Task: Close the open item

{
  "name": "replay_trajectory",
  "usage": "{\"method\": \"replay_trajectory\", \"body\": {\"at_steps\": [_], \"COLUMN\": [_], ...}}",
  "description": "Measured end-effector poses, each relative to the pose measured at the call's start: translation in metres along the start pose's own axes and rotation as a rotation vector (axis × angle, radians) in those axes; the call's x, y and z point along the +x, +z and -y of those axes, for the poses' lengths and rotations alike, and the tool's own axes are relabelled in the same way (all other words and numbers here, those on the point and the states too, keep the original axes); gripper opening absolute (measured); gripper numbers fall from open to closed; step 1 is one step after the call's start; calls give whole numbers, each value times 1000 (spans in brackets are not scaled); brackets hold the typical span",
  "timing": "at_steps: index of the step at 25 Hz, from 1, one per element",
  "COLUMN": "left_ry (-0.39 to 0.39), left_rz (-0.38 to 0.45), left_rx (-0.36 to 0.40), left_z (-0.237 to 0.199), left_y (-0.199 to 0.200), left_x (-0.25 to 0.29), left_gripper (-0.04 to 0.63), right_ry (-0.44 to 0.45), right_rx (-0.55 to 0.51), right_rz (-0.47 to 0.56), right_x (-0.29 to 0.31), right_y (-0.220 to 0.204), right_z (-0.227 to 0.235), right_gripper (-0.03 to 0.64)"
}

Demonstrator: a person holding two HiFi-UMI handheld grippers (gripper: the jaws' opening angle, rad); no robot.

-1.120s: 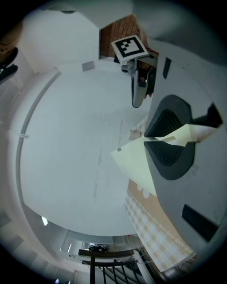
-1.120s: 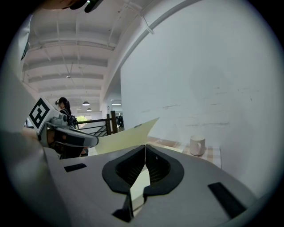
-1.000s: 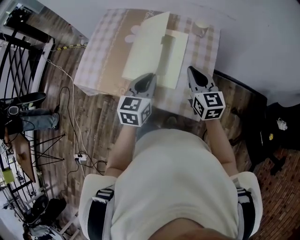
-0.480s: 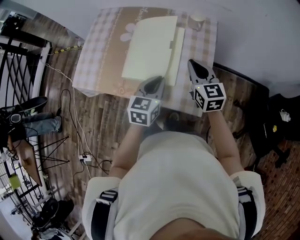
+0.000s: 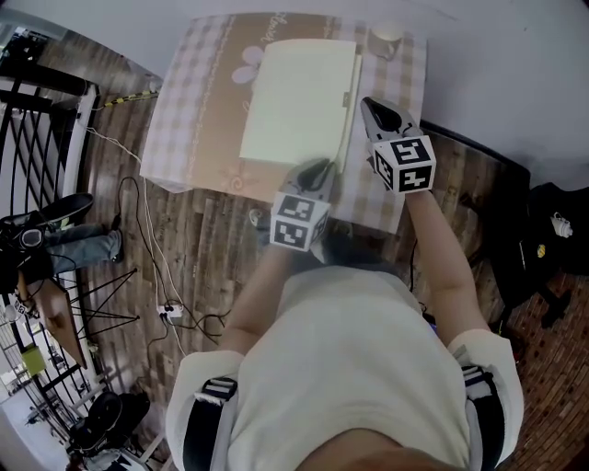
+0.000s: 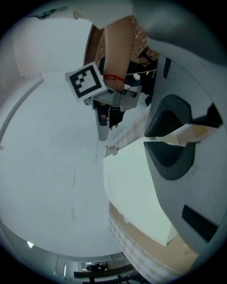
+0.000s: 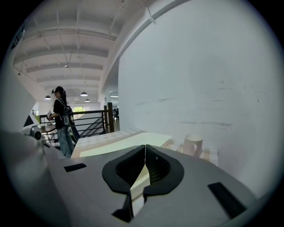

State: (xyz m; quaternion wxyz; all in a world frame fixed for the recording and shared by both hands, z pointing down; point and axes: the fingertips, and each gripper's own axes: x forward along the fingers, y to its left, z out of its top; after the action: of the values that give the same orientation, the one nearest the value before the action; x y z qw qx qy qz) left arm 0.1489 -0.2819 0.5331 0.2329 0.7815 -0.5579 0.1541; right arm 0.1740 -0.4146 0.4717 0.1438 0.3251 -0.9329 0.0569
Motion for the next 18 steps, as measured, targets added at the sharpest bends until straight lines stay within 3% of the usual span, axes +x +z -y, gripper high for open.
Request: {"method": "replay_trajectory", "body": {"at_steps": [4,18], "left_ry": [-9,-22], "left_rz": [-47,-84], "left_rx": [14,18], "left_z": [2,6], "left_y": [-11,-19], "left_x": [9,22], "left_gripper": [25,28], "right_ry": [13,79], "right_rx": [-4,-52], "right_rz": [-34,-219], "right_x": [22,81], "right_y": [-9,-60], "right_z": [4,-12], "right_gripper": [0,0]}}
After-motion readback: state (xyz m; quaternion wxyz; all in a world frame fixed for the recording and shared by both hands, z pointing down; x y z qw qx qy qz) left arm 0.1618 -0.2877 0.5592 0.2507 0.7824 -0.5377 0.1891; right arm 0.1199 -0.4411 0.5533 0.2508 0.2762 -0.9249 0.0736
